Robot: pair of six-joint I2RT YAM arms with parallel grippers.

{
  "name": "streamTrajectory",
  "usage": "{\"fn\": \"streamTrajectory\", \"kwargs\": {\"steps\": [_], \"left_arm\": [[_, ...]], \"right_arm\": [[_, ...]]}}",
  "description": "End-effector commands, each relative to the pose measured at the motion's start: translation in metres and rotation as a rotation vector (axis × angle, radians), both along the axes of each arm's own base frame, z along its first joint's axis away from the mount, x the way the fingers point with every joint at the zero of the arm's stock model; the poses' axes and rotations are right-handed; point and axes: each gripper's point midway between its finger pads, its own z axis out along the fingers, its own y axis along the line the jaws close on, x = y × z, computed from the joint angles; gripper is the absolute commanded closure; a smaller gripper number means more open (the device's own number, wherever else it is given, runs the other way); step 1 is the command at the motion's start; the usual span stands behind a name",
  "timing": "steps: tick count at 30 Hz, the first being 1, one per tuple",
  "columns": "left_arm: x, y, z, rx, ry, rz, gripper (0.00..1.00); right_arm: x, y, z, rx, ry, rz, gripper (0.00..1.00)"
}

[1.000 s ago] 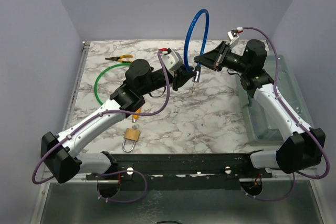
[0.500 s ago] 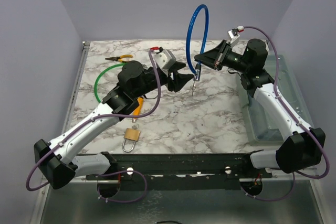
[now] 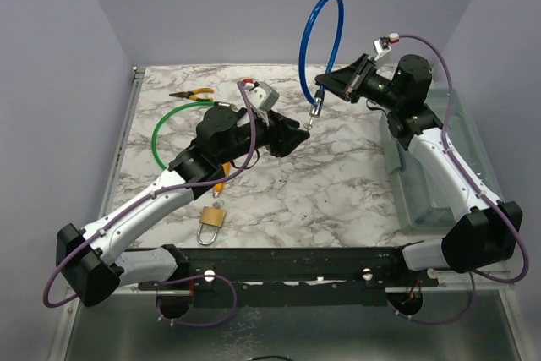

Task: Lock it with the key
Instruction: Lock the lock.

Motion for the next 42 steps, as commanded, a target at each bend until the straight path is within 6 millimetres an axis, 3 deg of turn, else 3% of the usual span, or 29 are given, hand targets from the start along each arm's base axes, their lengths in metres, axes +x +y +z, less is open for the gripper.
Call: {"fn": "streamTrajectory", "kwargs": {"steps": [1,6,11,19,27,33,42], "left_arm": [[0.008,-0.003,0.012,-0.076,0.036,0.036,0.51],[0.015,-0.007,0.011,-0.087,0.044,0.049,0.51],[0.029,-0.008,0.010,-0.077,0.038,0.102,0.57],[0.038,-0.009,0.007,-0.078,0.057,0.141,0.59],[0.048,-0.007,0.008,-0.080,0.053,0.190,0.68],[0.047,-0.009,0.006,-0.095,0.083,0.179,0.83],[0.021,-0.021,0.016,-0.203,0.190,0.011,1.00]], "right_arm": [[0.011,-0.005,0.020,0.023,-0.053,-0.059,1.00],[0.014,-0.006,0.017,0.026,-0.053,-0.072,1.00],[0.016,-0.006,0.014,0.030,-0.050,-0.077,1.00],[0.019,-0.004,0.009,0.039,-0.041,-0.070,0.99],[0.018,-0.002,0.007,0.048,-0.034,-0.056,0.99],[0.016,-0.002,0.011,0.067,-0.031,-0.051,0.99],[0.010,0.000,0.020,0.108,-0.058,-0.013,1.00]]}}
